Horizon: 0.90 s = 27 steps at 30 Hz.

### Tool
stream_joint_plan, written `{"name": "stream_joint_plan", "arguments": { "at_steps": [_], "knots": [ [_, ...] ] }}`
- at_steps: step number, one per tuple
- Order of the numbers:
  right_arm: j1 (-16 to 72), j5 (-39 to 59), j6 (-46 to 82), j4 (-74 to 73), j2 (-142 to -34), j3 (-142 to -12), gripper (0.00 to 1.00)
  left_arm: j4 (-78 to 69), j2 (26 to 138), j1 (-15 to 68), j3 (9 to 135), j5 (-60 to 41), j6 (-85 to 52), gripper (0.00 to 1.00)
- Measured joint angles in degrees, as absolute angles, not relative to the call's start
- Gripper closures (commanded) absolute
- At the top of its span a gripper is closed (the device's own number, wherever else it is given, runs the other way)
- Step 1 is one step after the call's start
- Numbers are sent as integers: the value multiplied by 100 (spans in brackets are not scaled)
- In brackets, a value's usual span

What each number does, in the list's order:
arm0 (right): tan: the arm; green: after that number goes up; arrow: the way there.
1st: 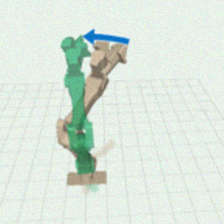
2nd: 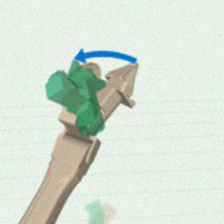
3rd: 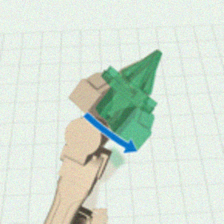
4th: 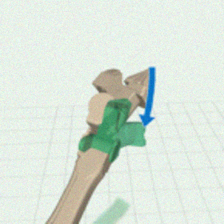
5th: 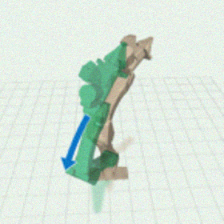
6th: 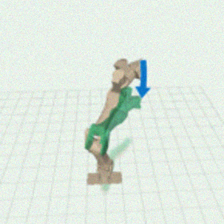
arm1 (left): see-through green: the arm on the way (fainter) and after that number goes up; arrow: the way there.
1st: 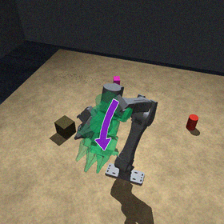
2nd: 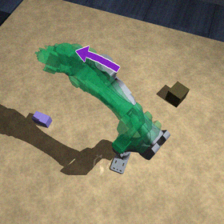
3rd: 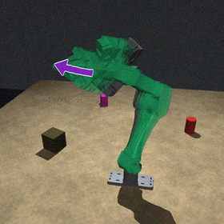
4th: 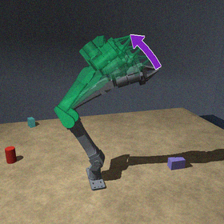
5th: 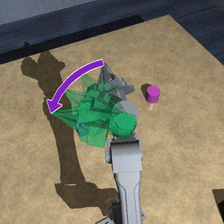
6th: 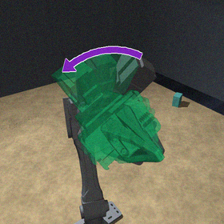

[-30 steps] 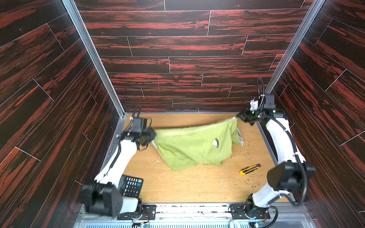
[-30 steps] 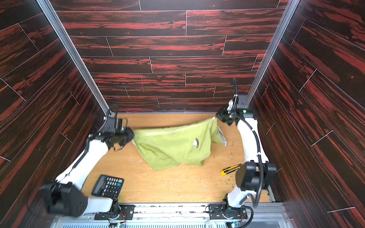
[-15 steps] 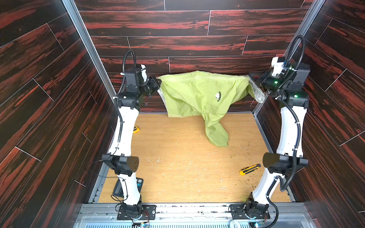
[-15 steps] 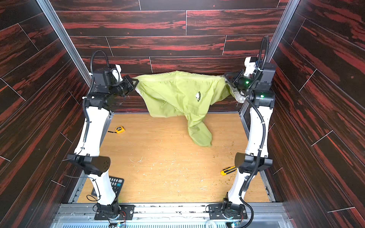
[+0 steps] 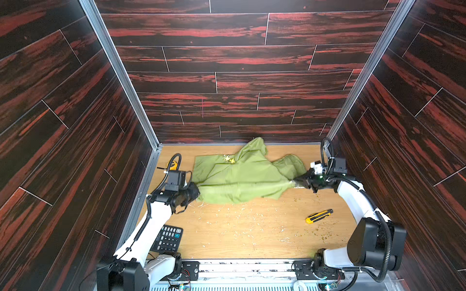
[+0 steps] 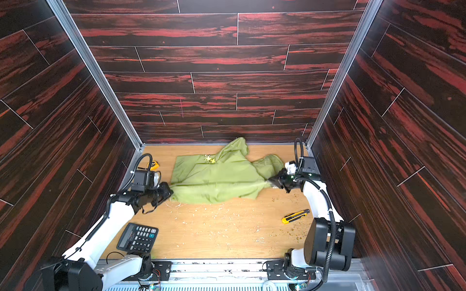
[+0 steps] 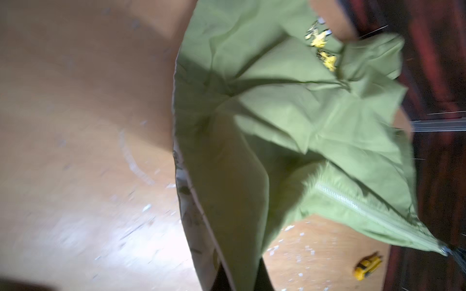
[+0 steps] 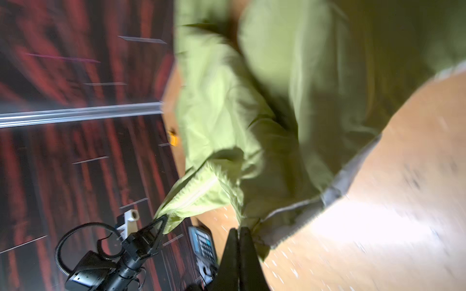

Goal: Zip up the jacket

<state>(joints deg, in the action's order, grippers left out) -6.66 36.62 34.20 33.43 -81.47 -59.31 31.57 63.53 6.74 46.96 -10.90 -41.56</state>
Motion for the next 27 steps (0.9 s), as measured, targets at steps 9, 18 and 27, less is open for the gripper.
{"name": "stream_joint_plan", "arguments": {
  "at_steps": [9,18,27],
  "knots": [
    [-676,2482,2888,4281,-9098,-7146,53,3992,7859,191,5721,-458,-3669,42],
    [-838,1339,2637,4694,-8986,-7935,32,4552,7411,89,6517,368,-3385,5],
    [-843,296,2528,3273,-7032,-7550,30,2480,4810,80,5559,1061,-2915,0]
  ]
}}
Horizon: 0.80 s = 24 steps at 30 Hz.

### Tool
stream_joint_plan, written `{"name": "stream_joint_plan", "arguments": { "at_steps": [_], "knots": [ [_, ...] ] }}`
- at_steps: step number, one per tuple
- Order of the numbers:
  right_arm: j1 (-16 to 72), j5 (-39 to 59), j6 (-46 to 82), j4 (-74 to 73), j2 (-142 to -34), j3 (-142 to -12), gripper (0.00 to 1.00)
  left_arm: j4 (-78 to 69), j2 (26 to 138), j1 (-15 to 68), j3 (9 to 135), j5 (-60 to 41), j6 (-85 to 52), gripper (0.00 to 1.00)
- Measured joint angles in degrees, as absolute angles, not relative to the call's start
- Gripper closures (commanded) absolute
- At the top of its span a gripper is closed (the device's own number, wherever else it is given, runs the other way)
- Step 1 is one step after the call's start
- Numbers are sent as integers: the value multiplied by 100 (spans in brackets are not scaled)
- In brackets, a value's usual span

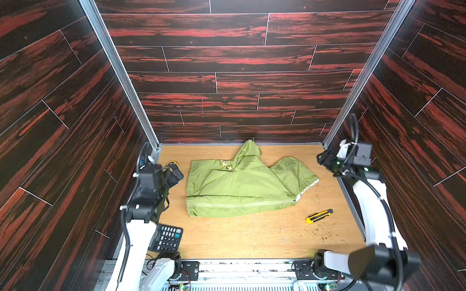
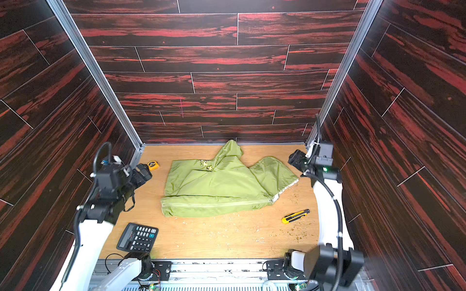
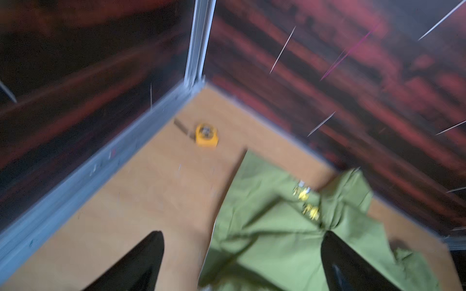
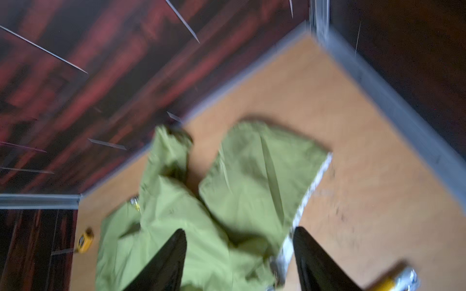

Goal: Zip up the jacket

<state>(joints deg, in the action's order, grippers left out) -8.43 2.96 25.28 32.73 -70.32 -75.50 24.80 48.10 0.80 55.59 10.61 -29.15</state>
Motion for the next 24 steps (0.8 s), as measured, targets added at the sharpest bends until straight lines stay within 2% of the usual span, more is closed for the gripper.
{"name": "stream_joint_plan", "arguments": {
  "at_steps": [4,5,6,9,14,19,24],
  "knots": [
    [-843,-117,2388,2180,-6504,-7006,30,1129,4134,80,4410,1437,-2648,0],
    [-840,-259,2342,1750,-6390,-6733,12,832,4018,80,4091,1570,-2578,0],
    [-840,-397,2294,1223,-6257,-6366,1,563,3935,80,3787,1706,-2475,0],
    [-840,-692,2036,-89,-5979,-5247,1,60,3948,73,3234,1940,-2161,0],
    [-838,-1015,1643,-1197,-6243,-4141,1,-753,4475,73,2421,2270,-1765,0],
    [-827,-1026,1310,-2436,-6375,-2606,1,-1800,5561,73,1485,2541,-1490,1],
    [-788,-987,1127,-3636,-7081,-1588,1,-2958,6711,69,1393,2571,-1302,0]
  ]
}}
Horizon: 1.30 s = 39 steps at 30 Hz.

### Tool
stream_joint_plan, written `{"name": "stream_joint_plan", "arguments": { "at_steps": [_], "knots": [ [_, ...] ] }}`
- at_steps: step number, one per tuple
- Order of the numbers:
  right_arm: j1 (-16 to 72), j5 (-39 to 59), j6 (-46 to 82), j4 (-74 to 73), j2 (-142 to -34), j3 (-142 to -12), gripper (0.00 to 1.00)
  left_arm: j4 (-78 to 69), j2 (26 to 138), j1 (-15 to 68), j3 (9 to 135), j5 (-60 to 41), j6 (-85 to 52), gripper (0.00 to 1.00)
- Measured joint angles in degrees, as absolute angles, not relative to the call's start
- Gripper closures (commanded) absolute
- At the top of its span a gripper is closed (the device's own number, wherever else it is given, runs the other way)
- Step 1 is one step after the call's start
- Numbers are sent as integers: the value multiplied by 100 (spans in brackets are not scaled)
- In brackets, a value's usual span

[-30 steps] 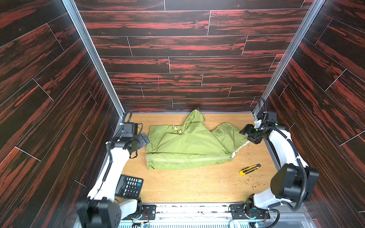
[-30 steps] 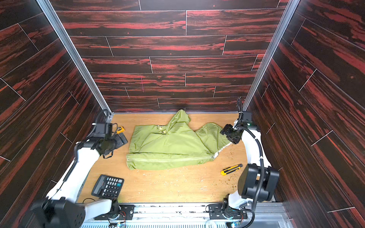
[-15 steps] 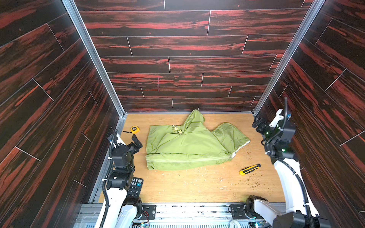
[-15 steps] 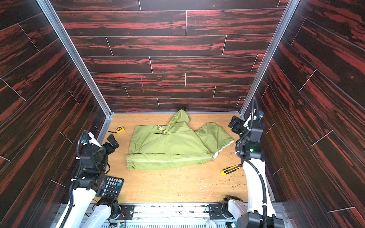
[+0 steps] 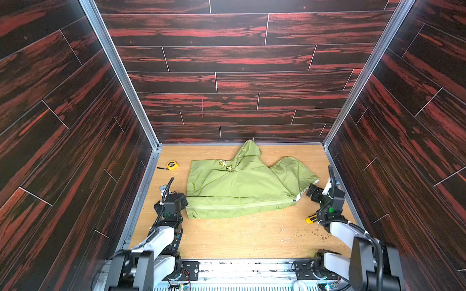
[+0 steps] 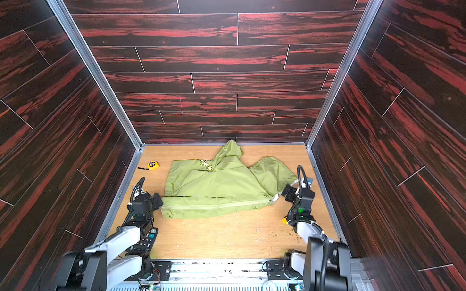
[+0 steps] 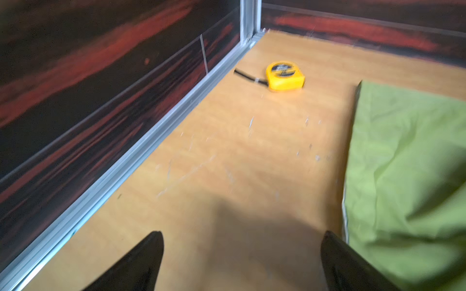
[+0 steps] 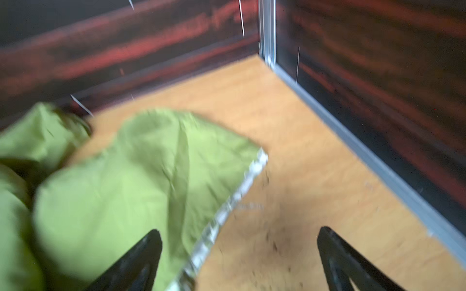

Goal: Zip up the jacket

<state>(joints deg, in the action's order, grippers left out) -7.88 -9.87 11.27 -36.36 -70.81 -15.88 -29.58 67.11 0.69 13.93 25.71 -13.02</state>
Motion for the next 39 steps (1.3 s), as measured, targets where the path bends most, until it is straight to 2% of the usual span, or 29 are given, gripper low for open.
{"name": "stream_joint_plan", "arguments": {
  "at_steps": [8,11,18,39],
  "knots": [
    [-770,-921,1026,-5339,-8167,-1564,1,-4958,8423,69,1706,2290,-921,0],
    [-707,-884,952,-5610,-8311,-1592,1,-5216,8873,69,1776,2281,-856,0],
    [-464,-777,676,-6163,-8816,-1616,1,-4995,8921,69,2285,2259,-832,1],
    [-375,-794,504,-6309,-8825,-1649,1,-4790,8921,69,2303,2261,-832,0]
  ]
}}
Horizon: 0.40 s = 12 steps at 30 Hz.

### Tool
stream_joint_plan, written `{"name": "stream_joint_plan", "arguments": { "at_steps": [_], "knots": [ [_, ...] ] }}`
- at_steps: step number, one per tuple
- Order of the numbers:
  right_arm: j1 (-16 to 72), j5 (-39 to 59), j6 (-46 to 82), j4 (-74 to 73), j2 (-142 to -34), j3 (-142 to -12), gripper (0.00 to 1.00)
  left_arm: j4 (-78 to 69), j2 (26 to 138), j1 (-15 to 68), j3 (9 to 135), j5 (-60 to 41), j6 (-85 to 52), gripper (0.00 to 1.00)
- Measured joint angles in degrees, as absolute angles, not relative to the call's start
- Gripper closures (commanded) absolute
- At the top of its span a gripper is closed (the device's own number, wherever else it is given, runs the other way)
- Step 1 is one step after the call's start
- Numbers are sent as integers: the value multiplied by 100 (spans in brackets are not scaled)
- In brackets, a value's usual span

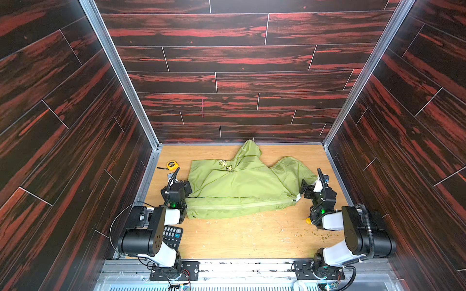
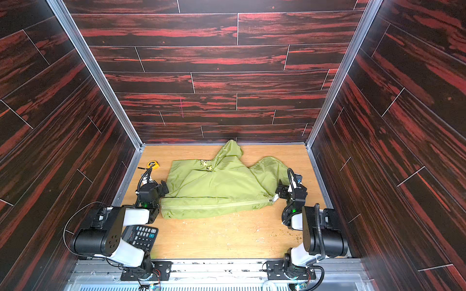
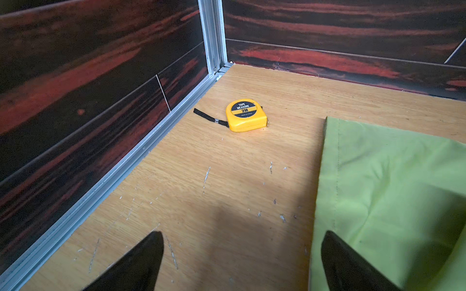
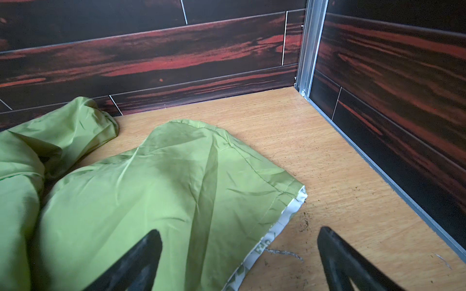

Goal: Zip up the jacket

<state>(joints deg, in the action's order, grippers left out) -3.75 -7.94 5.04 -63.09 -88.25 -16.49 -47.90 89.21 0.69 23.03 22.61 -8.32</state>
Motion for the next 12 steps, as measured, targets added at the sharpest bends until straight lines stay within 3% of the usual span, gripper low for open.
{"name": "stream_joint_plan", "arguments": {
  "at_steps": [12],
  "knots": [
    [-405,-714,506,-6302,-8864,-1774,1,-4757,8921,69,2305,2261,-832,1]
  ]
}}
